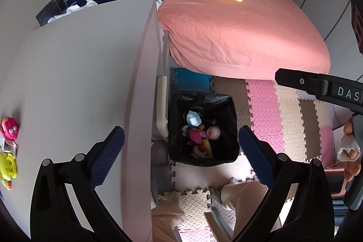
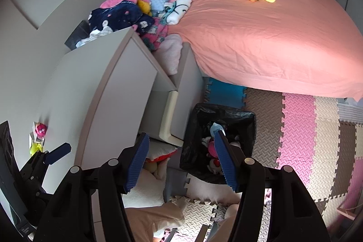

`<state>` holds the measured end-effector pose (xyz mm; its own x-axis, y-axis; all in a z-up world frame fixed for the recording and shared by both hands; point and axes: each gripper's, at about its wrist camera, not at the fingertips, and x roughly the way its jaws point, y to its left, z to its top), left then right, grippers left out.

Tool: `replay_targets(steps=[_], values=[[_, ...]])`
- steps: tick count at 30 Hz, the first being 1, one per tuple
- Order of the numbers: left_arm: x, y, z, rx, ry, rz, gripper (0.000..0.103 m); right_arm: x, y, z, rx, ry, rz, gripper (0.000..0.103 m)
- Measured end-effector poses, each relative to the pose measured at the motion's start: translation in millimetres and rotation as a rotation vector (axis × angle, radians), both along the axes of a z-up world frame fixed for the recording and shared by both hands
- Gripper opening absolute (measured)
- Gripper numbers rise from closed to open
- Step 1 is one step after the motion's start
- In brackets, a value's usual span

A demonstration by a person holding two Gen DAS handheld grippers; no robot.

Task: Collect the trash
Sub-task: 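Move both open grippers back over the desk toys, then grasp the green-orange seahorse toy with the left gripper while the right gripper grasps the yellow frog toy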

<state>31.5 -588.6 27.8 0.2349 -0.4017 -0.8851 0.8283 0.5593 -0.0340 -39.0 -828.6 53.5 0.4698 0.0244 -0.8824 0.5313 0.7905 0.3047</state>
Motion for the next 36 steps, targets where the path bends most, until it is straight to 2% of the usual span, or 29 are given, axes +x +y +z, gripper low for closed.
replay_targets(steps=[7,20,32,36], values=[[28.7,48.8,19.1,-0.032,-0.027,0.088,0.097,25.6,45.9,17.6,-0.007,-0.037,0.096,0.064],[93.2,172.5,42.1,-0.05,-0.096,0.344,0.097,90.7,156.3,27.9,0.021,-0.079,0.319,0.064],[145.3,295.5,37.5,-0.072,-0.07,0.617,0.097,137.3,257.4,28.7,0.072,-0.086,0.5,0.064],[163.9,321.9,28.7,-0.047,-0.056,0.69,0.097,147.8,296.4,26.9,0.089,-0.081,0.56,0.064]])
